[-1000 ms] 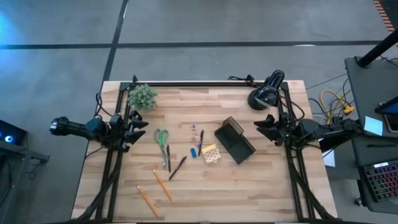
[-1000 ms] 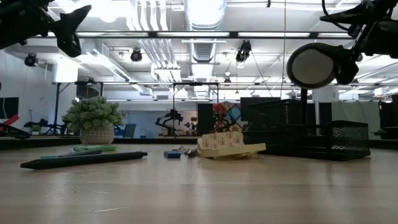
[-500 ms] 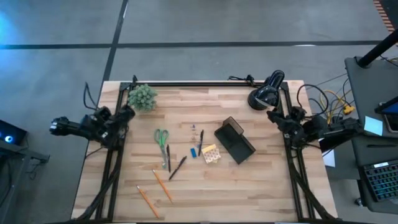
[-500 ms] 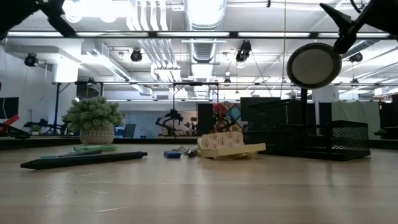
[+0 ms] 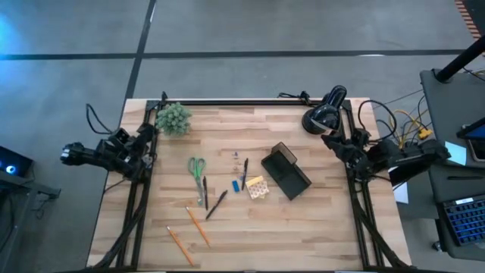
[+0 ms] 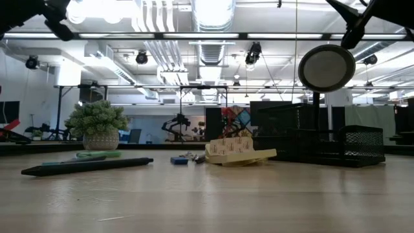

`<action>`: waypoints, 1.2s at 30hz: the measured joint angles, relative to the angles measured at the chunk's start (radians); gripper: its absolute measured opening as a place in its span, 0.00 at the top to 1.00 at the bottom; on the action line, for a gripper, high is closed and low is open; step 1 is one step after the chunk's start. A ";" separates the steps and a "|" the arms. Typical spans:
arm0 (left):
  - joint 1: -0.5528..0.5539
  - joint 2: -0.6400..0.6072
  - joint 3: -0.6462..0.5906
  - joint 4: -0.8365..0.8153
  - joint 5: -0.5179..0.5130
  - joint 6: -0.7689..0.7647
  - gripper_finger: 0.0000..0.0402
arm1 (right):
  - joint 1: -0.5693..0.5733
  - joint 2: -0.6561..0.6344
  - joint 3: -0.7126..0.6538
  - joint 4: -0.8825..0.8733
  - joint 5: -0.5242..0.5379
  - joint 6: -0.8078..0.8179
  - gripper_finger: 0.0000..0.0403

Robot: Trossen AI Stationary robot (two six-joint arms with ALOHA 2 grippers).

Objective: Pick and place office supplies into organizer
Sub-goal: Put the yellow sticky note into the black mesh organizer

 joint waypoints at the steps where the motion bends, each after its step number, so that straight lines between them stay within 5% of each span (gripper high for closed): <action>1: 0.000 0.000 0.001 0.005 -0.007 0.000 0.55 | 0.000 0.014 0.015 0.000 0.001 0.001 0.41; 19: 0.000 0.014 0.009 0.009 0.012 -0.001 0.55 | 0.000 0.274 0.289 -0.098 -0.002 -0.016 0.41; 29: 0.000 0.254 0.130 -0.011 0.013 -0.076 0.55 | -0.002 0.362 0.523 -0.588 0.009 0.067 0.41; 36: 0.000 0.496 0.378 -0.365 0.012 -0.075 0.55 | -0.002 0.446 0.685 -0.967 0.013 0.157 0.41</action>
